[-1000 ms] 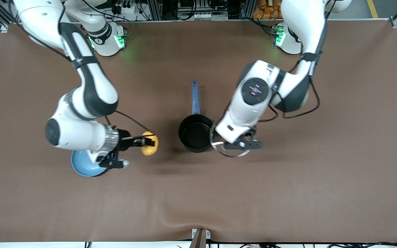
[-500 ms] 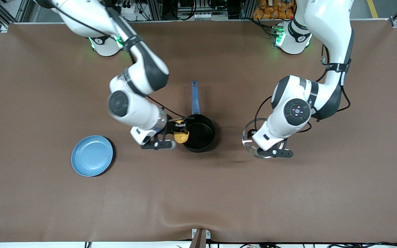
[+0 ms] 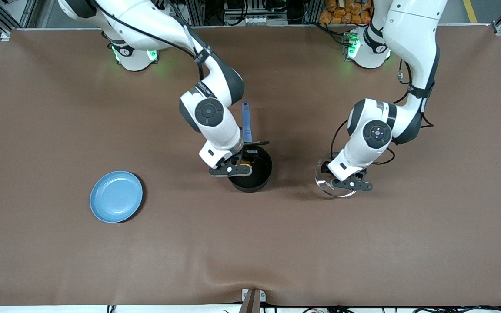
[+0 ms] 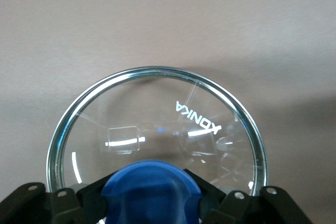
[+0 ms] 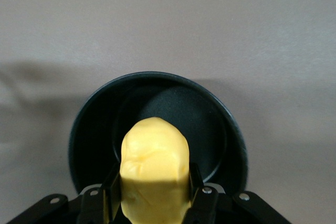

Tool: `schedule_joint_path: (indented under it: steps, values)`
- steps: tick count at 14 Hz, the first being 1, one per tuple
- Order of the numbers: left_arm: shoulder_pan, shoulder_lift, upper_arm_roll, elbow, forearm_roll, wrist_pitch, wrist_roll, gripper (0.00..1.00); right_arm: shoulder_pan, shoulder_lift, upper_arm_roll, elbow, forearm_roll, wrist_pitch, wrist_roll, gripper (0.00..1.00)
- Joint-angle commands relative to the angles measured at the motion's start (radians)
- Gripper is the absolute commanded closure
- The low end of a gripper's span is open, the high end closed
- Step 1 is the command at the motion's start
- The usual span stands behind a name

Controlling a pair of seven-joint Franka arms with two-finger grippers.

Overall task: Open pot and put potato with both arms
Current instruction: 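Lower the potato into the pot and open the right gripper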

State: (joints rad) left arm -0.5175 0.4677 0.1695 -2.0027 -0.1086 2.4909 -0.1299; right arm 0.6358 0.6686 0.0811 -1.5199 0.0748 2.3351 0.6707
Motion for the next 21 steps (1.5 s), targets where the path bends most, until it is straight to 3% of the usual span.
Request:
schedule_joint_path:
  steps: [1, 8, 9, 10, 11, 13, 14, 15, 18, 21]
  values:
    - [0.005, -0.047, 0.024, -0.074, -0.023, 0.045, 0.073, 0.87, 0.018, 0.019, -0.014, -0.028, -0.033, 0.071, 0.038, 1.0]
    - [0.014, -0.037, 0.03, -0.131, -0.025, 0.12, 0.088, 0.86, 0.071, 0.106, -0.044, -0.036, -0.073, 0.196, 0.096, 1.0]
    - [0.014, -0.037, 0.028, -0.13, -0.025, 0.12, 0.09, 0.77, 0.08, 0.114, -0.052, -0.036, -0.075, 0.204, 0.104, 1.0]
    - [0.014, -0.035, 0.03, -0.128, -0.025, 0.12, 0.088, 0.44, 0.085, 0.115, -0.057, -0.036, -0.075, 0.204, 0.106, 1.0]
    - [0.013, -0.034, 0.03, -0.125, -0.025, 0.12, 0.088, 0.0, 0.085, 0.114, -0.063, -0.036, -0.076, 0.202, 0.104, 1.0]
    - [0.013, -0.035, 0.028, -0.12, -0.025, 0.12, 0.088, 0.0, 0.084, 0.111, -0.063, -0.029, -0.076, 0.19, 0.101, 1.0]
    - [0.011, -0.04, 0.028, -0.116, -0.025, 0.12, 0.087, 0.0, 0.078, 0.108, -0.063, -0.029, -0.076, 0.187, 0.101, 0.7]
    - [0.011, -0.049, 0.03, -0.099, -0.025, 0.115, 0.079, 0.0, 0.074, 0.103, -0.064, -0.031, -0.076, 0.181, 0.098, 0.01]
    - [0.011, -0.124, 0.03, -0.021, -0.023, -0.007, 0.07, 0.0, 0.07, 0.054, -0.083, -0.022, -0.078, 0.071, 0.083, 0.0]
    - [0.011, -0.178, 0.033, 0.169, -0.019, -0.309, 0.062, 0.0, 0.056, -0.025, -0.092, -0.006, -0.076, -0.018, 0.078, 0.0]
